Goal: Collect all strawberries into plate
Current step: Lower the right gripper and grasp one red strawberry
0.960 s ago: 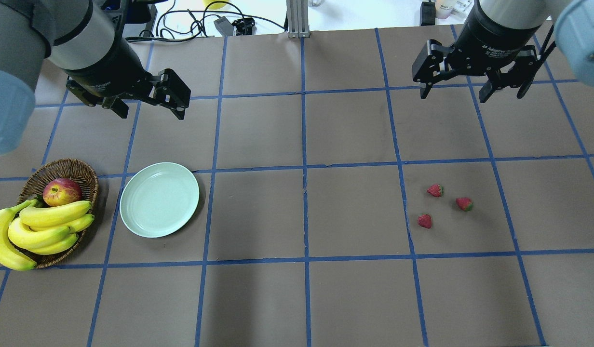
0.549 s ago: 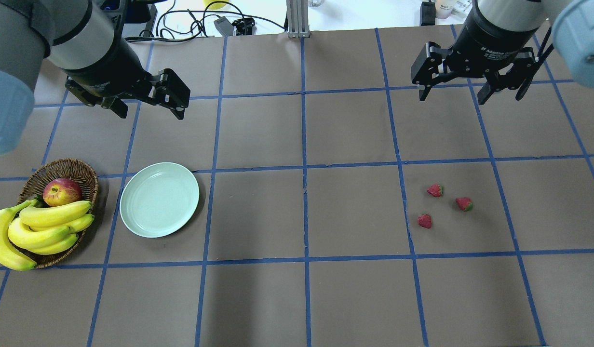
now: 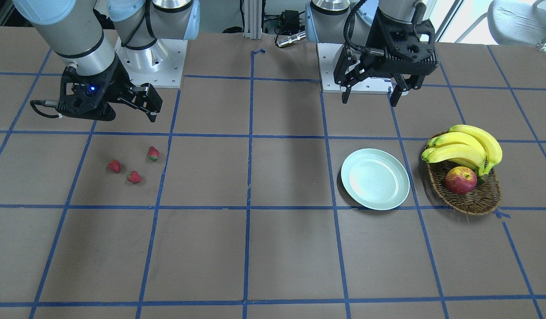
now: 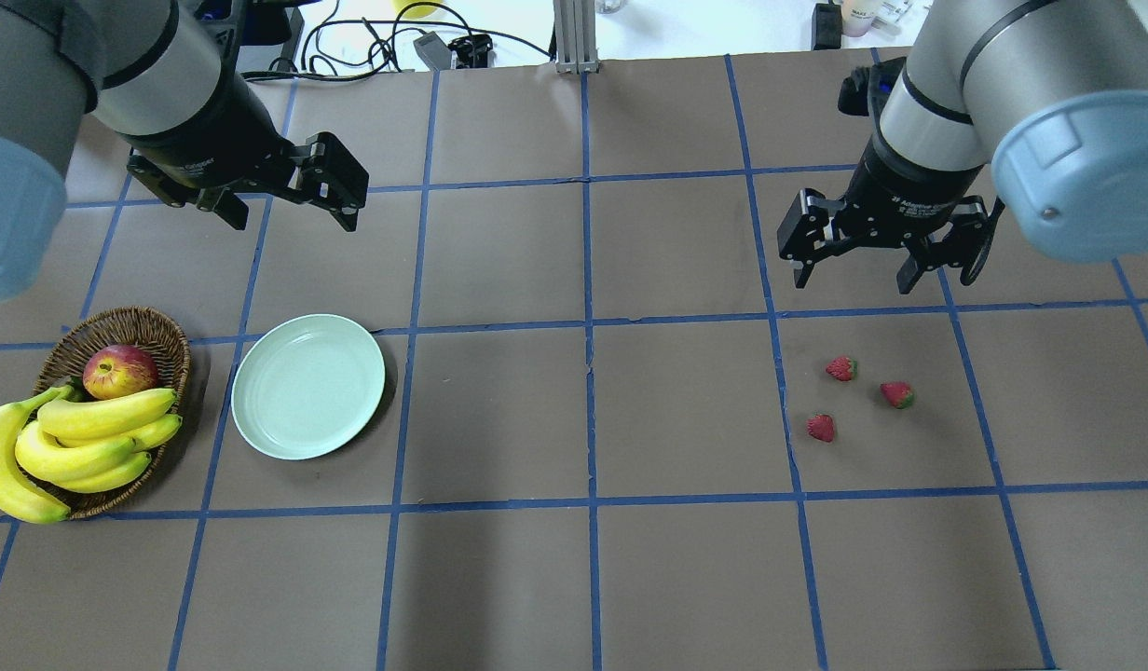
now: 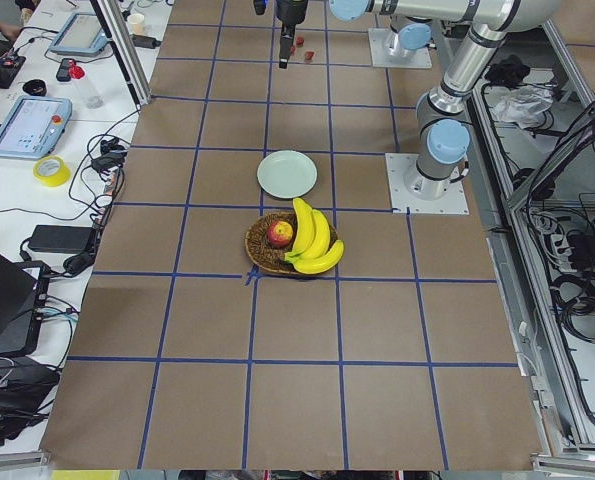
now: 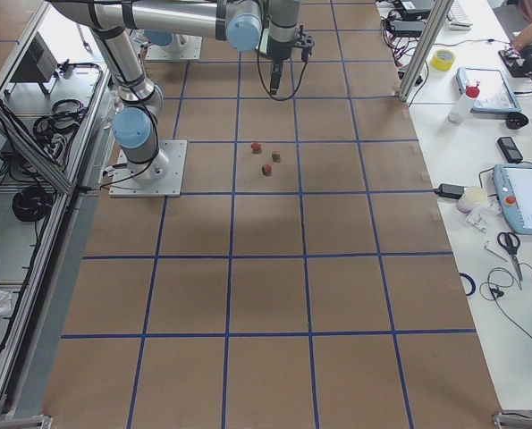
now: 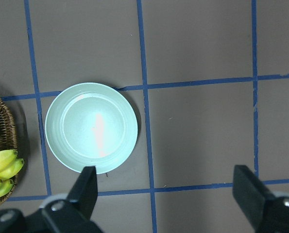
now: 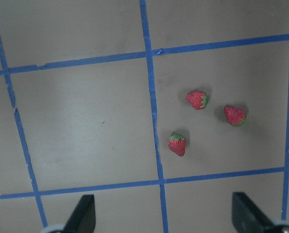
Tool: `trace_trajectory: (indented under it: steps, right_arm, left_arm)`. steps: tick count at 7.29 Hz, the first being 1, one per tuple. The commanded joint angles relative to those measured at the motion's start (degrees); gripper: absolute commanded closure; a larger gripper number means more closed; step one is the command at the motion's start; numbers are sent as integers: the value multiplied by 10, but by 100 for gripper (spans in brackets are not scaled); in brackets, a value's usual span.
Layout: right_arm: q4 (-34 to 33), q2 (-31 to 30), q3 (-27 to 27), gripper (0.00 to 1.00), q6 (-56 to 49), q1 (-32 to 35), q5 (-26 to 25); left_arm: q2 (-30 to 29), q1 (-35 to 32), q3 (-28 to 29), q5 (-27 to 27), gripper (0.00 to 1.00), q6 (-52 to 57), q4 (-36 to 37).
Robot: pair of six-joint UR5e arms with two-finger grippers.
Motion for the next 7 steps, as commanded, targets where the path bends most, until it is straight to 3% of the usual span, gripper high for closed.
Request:
trace_trajectory:
  steps: [1, 5, 7]
  right_arm:
    - [-89, 1, 89, 0, -3, -4, 0]
    - [-330, 27, 264, 0, -44, -19, -4]
    - [-390, 53, 307, 1, -61, -69, 3]
  left_arm:
    - [0, 0, 0, -1, 0, 0, 0]
    - [0, 0, -1, -1, 0, 0, 0]
    - [0, 0, 0, -2, 0, 0, 0]
